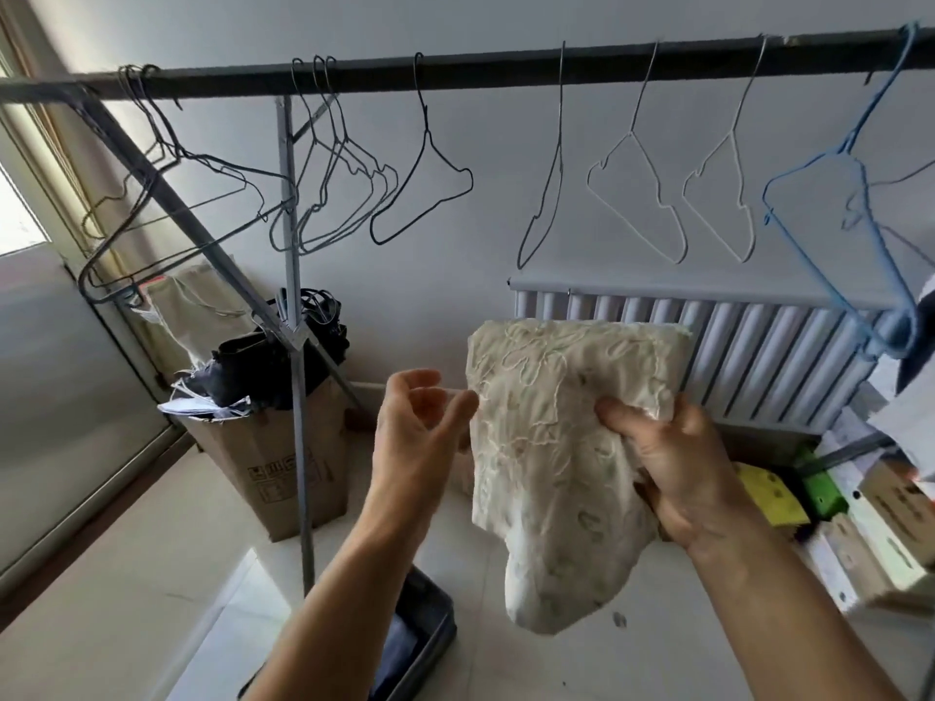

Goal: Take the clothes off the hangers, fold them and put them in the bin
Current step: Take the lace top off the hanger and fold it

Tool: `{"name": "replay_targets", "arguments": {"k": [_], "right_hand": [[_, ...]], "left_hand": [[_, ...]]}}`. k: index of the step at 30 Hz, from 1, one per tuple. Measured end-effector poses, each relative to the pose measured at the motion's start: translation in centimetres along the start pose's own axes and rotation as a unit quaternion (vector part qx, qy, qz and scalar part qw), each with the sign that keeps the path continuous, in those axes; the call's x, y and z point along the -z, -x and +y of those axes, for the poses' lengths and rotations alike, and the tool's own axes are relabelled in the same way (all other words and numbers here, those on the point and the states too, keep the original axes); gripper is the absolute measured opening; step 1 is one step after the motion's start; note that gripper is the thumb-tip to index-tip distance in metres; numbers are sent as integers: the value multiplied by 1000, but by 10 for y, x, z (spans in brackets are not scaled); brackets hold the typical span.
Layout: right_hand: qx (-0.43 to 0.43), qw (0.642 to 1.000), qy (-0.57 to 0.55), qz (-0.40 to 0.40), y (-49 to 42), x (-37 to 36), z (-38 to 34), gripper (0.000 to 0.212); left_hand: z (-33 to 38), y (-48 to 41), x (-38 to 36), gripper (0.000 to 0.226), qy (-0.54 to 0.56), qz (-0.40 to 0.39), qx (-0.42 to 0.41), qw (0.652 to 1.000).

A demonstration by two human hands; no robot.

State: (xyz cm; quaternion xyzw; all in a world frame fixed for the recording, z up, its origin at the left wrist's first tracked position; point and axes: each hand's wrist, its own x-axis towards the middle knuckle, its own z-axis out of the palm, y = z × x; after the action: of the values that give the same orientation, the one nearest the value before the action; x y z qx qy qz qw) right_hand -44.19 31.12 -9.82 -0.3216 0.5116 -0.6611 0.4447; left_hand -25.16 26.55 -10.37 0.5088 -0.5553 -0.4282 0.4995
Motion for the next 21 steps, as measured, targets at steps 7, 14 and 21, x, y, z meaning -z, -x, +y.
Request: {"name": "replay_targets", "arguments": {"k": [7,14,21], "right_hand": [[45,998,-11,32,24,-49,33,29],[-55,983,-160,-68,47,-65,48,42],[-33,992,-113,-39,49,-69,61,30]], "left_hand": [[-25,19,-11,63,271,-203,272,901],[-40,18,-4,94,443,-107,234,859],[-36,17,11,72,504,-98,230,827]]}}
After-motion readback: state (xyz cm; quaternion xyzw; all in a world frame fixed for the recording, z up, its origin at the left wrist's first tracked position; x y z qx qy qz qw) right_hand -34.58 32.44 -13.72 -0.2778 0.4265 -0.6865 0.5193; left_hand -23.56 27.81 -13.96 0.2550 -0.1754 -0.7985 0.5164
